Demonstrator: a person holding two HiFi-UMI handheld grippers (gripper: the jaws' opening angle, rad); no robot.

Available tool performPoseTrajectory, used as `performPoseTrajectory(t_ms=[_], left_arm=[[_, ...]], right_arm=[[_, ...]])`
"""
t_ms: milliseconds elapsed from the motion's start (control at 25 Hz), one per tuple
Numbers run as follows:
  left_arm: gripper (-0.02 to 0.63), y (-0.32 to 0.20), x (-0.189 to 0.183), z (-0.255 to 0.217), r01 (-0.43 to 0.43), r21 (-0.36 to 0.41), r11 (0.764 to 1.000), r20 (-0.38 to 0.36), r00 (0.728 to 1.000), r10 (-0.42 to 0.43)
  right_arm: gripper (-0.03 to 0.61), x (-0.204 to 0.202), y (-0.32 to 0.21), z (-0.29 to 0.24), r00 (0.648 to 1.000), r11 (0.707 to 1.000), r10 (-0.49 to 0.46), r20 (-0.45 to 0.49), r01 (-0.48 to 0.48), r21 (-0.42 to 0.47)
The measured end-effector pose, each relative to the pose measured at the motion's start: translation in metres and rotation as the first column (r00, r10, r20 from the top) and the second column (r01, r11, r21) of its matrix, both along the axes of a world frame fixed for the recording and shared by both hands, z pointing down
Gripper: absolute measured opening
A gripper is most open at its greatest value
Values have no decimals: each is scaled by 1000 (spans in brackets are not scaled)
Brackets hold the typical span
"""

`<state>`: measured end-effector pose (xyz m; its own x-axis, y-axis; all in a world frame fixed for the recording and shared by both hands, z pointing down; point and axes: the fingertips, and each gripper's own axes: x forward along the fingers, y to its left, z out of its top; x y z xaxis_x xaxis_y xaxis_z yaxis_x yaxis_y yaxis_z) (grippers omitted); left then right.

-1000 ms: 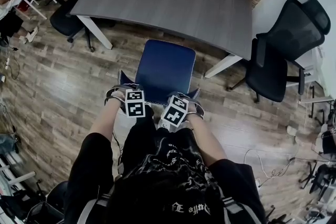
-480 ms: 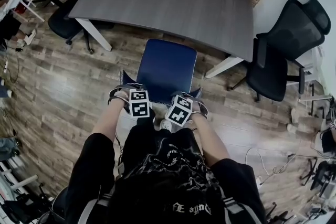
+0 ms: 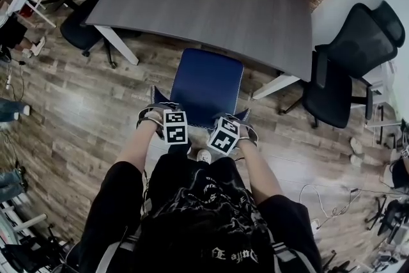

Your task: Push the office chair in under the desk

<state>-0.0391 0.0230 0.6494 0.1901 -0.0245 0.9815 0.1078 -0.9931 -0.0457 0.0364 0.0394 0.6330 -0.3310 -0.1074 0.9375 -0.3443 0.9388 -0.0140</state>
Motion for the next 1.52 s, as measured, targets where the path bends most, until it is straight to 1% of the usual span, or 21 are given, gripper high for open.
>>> performPoseTrajectory(t_ms=[160, 280, 920, 1200, 1520], left_arm=[[110, -5, 3, 0, -12, -9, 1000, -2, 1000, 12], [110, -13, -1, -2, -8, -5, 1000, -3, 1000, 8], [110, -36, 2, -1, -21, -9, 1000, 0, 1000, 21], [110, -49, 0, -4, -39, -3, 999, -6, 999, 39], [110, -58, 3, 2, -52, -6, 999, -4, 999, 52]], right_arm=[[100, 3, -5, 1, 1000, 1000, 11, -4, -11, -5], [100, -1, -14, -1, 1000, 1000, 8, -5, -8, 1], [100, 2, -36, 0, 1000, 1000, 17, -4, -17, 0], [100, -2, -47, -3, 1000, 1000, 24, 0, -24, -5], [100, 4, -56, 4, 1000, 1000, 21, -15, -22, -15]])
